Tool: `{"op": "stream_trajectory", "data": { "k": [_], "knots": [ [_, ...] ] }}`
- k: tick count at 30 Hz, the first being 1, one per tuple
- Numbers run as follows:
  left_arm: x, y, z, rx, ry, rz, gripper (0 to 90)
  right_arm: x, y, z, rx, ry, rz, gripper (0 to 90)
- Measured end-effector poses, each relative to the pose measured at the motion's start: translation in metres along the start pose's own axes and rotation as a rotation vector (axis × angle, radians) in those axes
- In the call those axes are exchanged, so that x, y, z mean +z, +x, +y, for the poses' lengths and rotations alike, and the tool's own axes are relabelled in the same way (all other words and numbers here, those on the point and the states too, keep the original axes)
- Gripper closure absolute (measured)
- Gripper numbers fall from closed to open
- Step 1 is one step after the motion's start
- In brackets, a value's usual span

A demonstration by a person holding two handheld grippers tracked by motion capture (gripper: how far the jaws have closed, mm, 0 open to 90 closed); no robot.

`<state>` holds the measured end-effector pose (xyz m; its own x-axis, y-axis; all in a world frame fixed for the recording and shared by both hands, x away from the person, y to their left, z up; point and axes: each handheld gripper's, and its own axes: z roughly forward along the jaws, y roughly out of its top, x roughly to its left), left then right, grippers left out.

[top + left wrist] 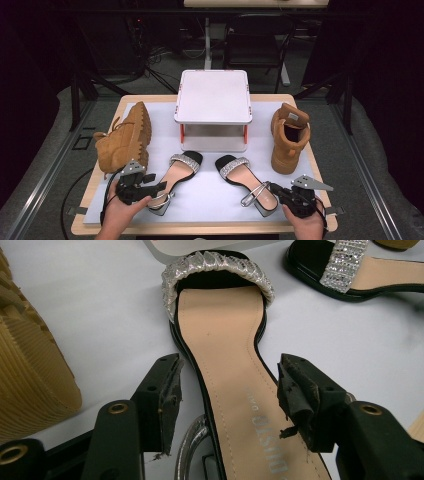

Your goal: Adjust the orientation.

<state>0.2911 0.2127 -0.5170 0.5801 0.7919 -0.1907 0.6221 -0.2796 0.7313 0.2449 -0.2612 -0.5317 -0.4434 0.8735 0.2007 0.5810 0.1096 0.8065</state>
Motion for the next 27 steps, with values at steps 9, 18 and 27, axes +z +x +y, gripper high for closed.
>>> {"op": "stream_trajectory", "data": {
  "k": [9,18,27],
  "knots": [
    [-0.003,0.001,-0.001,0.000,0.010,0.005,40.5,-0.010,-0.005,-0.002,0.024,-0.039,0.044,79.0],
    [0.002,-0.003,0.001,0.013,0.046,0.004,36.1,-0.015,-0.007,0.002,0.006,-0.047,0.006,53.3],
    [0.008,-0.007,0.006,0.015,0.052,0.004,33.4,-0.007,0.003,0.020,-0.015,-0.006,0.032,39.5]
  ]
}}
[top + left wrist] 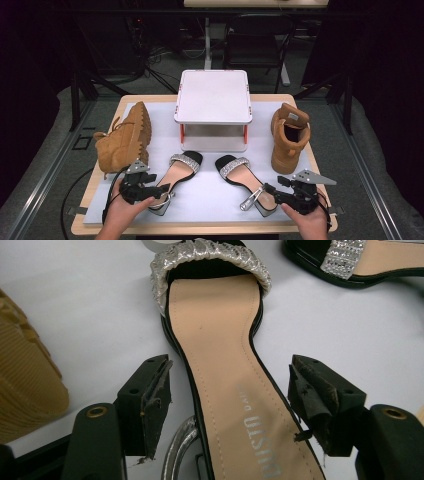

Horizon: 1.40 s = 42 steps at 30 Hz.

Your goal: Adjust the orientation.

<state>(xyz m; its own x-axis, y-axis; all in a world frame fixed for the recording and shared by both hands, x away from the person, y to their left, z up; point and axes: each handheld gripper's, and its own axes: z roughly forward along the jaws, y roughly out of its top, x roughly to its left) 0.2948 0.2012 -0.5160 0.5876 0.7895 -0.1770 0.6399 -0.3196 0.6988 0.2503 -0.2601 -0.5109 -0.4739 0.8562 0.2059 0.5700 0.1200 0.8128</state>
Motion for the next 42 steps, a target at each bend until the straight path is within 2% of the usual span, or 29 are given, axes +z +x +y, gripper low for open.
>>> {"op": "stream_trajectory", "data": {
  "k": [5,6,12,14,19,21,26,29,33,38,39,42],
  "knots": [
    [0.003,-0.002,0.005,0.005,0.009,-0.006,33.2,0.008,0.009,0.010,-0.045,0.028,0.002,37.6],
    [0.004,-0.003,0.007,0.015,0.012,-0.009,33.1,0.013,0.014,0.017,-0.067,0.039,0.008,35.9],
    [0.007,-0.004,0.012,0.006,0.014,-0.002,33.1,0.025,0.029,0.034,-0.135,0.044,0.009,35.0],
    [0.009,-0.005,0.013,0.006,0.023,-0.007,33.0,0.030,0.034,0.037,-0.166,0.065,0.004,34.5],
    [0.014,-0.006,0.013,0.026,0.047,-0.003,32.6,0.046,0.041,0.036,-0.207,0.132,-0.007,32.7],
    [0.016,-0.006,0.013,0.021,0.056,-0.004,32.0,0.053,0.042,0.034,-0.204,0.167,-0.009,31.8],
    [0.018,-0.006,0.012,0.029,0.067,0.011,30.1,0.065,0.040,0.029,-0.235,0.244,-0.027,30.5],
    [0.021,-0.007,0.011,0.038,0.088,0.009,28.9,0.069,0.038,0.028,-0.225,0.273,-0.030,28.7],
    [0.024,-0.008,0.011,0.047,0.108,0.012,28.1,0.072,0.037,0.026,-0.214,0.296,-0.038,27.3],
    [0.026,-0.008,0.010,0.040,0.106,0.019,27.9,0.077,0.037,0.024,-0.214,0.332,-0.051,29.4],
    [0.026,-0.008,0.011,0.042,0.106,0.021,27.9,0.078,0.037,0.023,-0.205,0.318,-0.053,32.3],
    [0.027,-0.009,0.010,0.046,0.107,0.030,27.9,0.078,0.037,0.022,-0.195,0.321,-0.055,32.5]
  ]
}}
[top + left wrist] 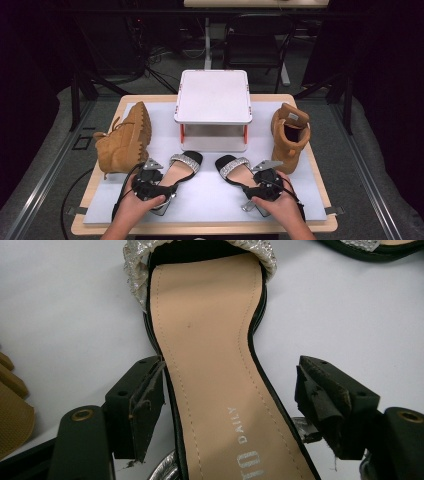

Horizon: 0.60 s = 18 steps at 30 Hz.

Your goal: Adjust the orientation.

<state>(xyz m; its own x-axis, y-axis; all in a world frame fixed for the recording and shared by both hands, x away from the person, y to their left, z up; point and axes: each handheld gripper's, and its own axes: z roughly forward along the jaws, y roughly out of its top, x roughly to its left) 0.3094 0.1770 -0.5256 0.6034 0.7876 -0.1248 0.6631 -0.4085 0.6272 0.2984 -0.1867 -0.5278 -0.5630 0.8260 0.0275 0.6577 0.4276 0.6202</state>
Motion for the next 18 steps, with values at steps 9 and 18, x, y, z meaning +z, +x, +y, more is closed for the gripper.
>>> {"op": "stream_trajectory", "data": {
  "k": [9,18],
  "knots": [
    [0.0045,-0.0048,0.0020,0.013,0.018,0.033,28.0,0.0065,-0.0023,0.0008,0.026,0.064,0.008,33.5],
    [0.0101,-0.0053,0.0042,0.007,0.060,0.079,32.0,0.0053,-0.0012,0.0016,0.065,0.063,-0.024,40.4]
  ]
}}
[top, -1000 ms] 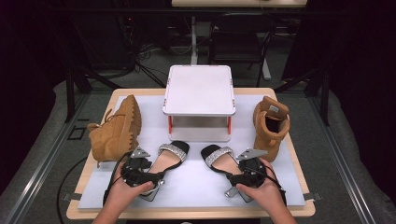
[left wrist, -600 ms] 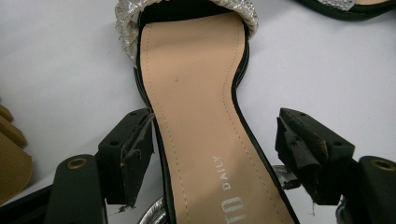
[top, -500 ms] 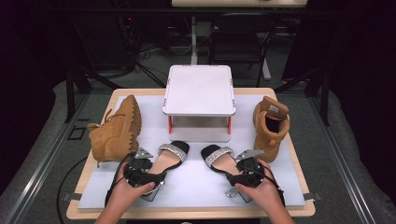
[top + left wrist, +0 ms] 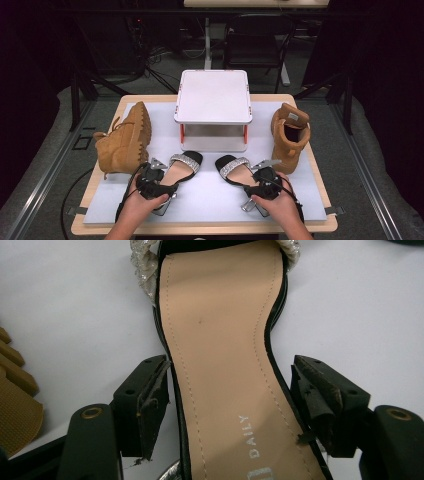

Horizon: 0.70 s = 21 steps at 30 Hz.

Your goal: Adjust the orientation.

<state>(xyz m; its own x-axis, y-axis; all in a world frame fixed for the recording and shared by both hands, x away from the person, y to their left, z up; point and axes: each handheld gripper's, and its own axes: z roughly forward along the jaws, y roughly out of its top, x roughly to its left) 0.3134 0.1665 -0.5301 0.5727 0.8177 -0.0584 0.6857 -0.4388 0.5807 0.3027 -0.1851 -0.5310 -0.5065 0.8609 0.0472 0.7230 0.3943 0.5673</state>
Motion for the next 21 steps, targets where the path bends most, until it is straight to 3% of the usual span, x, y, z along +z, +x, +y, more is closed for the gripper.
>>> {"op": "stream_trajectory", "data": {
  "k": [8,21],
  "knots": [
    [0.002,0.000,0.001,-0.003,0.009,-0.007,33.5,0.001,0.004,-0.001,0.051,-0.015,-0.016,40.8],
    [0.004,-0.001,0.004,0.013,0.026,0.011,33.1,0.006,0.017,0.005,0.128,-0.023,-0.089,40.8]
  ]
}}
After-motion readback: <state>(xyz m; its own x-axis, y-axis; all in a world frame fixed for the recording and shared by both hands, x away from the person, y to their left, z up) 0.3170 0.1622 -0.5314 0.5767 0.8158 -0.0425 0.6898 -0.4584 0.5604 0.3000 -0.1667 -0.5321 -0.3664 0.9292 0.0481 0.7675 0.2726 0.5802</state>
